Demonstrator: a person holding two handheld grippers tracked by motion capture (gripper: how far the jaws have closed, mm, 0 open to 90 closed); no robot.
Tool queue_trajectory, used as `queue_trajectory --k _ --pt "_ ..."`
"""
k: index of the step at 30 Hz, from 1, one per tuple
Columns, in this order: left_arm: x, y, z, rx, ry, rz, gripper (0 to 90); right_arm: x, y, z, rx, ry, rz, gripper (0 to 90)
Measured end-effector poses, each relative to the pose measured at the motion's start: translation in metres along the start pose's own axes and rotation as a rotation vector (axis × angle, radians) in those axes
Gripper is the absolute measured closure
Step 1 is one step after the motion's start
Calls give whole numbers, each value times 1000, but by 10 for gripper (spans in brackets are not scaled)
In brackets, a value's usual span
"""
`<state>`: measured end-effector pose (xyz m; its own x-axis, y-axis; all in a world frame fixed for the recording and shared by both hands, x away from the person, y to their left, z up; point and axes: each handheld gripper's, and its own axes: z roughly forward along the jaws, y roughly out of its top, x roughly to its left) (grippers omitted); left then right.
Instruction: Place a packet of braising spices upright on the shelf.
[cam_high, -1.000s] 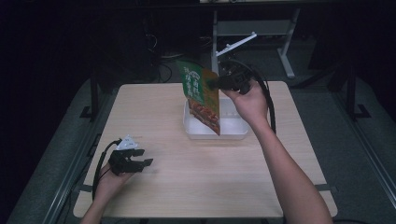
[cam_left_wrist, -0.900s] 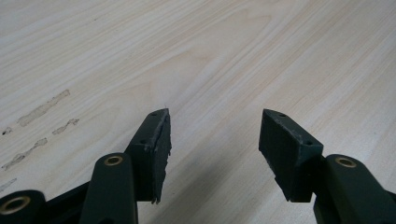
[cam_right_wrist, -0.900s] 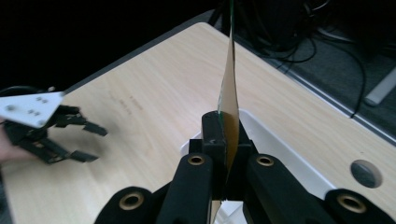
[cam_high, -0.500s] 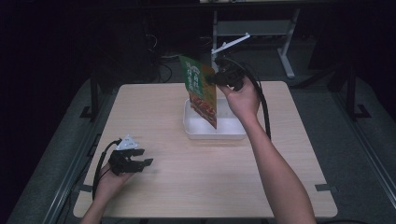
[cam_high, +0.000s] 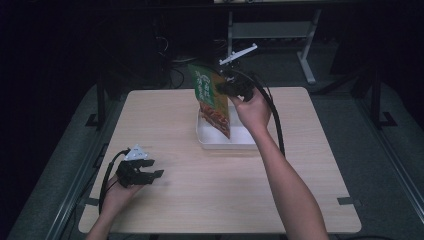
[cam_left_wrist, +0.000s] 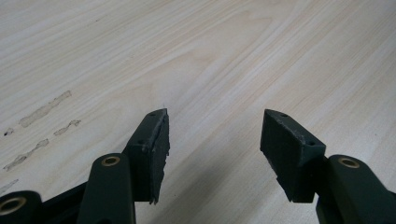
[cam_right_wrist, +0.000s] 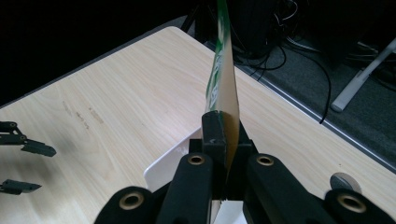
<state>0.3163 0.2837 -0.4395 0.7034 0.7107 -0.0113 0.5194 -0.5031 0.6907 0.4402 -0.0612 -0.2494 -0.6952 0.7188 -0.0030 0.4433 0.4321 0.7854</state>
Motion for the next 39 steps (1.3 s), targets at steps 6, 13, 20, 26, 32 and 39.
queue_trajectory --k 6,13,20,26,32,39 --pt "0 0 0 -6 1 -4 420 -2 -10 7 -13 -13 5 899" --pt "0 0 0 -2 0 2 421 -1 -17 13 -14 -12 5 899" --pt "0 0 0 -5 0 -4 420 -3 -24 19 -8 -3 25 898" --pt "0 0 0 -3 1 -3 419 -4 -30 23 -5 14 42 896" --pt "0 0 0 -2 2 0 418 -6 -35 22 4 29 53 892" --pt "0 0 1 -1 3 0 404 -7 -39 20 32 36 51 888"
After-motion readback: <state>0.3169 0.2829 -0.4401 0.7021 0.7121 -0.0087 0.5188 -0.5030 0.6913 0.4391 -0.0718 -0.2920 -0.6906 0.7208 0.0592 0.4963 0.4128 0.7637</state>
